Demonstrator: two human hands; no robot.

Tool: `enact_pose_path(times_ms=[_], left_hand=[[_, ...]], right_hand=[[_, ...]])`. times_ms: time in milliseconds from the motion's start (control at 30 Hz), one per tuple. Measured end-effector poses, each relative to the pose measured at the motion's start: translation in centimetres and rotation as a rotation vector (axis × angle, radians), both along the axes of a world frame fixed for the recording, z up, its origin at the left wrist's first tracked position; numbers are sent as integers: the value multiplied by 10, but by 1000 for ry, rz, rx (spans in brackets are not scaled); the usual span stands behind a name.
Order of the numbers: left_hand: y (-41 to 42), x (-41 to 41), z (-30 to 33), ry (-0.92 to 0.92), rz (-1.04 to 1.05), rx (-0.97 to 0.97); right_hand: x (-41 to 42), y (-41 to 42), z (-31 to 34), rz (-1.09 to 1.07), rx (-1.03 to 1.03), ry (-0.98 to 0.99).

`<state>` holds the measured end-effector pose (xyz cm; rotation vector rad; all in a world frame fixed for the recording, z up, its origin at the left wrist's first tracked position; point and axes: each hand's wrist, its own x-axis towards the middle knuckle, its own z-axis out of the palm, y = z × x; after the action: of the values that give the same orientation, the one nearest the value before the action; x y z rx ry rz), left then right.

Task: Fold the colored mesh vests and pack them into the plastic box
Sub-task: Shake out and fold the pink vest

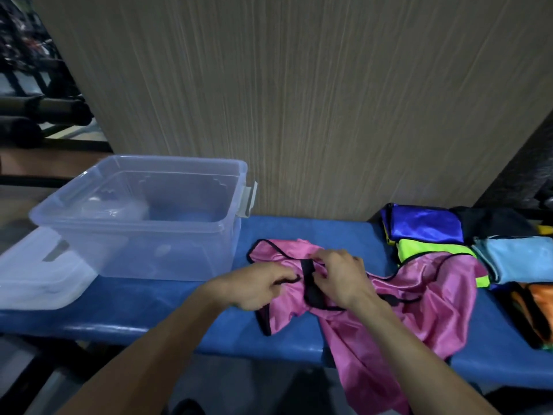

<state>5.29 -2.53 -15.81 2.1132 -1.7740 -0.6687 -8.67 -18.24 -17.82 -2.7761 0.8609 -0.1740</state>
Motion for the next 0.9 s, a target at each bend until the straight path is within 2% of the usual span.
enact_pose_path(times_ms=[67,167,267,367,433,533,700,800,900], left_hand=[[3,9,-6,-115,145,-3],[-2,19,-6,-186,362,-186],[-11,19,-8,-187,415,-211],[-18,16,-6,-71,362,-122],[-21,16,-3,9,323,-164],[-21,15,7,143,333,-301],[-10,-11,35,202,245,-602],[4,-28,64,395,223,-772],[22,-41,108,607,182,-803]], right_hand=[[0,-6,-2,-19,25,-91],[-5,-16,0,-46,164,-295],[-12,-20,7,-43,300,-408],[-21,-19,15,-35,377,-525],[-29,-18,19,-34,422,-579],[-40,-19,25,-80,525,-637],[-57,-19,39,-128,641,-761],[-71,-9,47,-126,565,-717],[-84,13,64,-47,441,-743]])
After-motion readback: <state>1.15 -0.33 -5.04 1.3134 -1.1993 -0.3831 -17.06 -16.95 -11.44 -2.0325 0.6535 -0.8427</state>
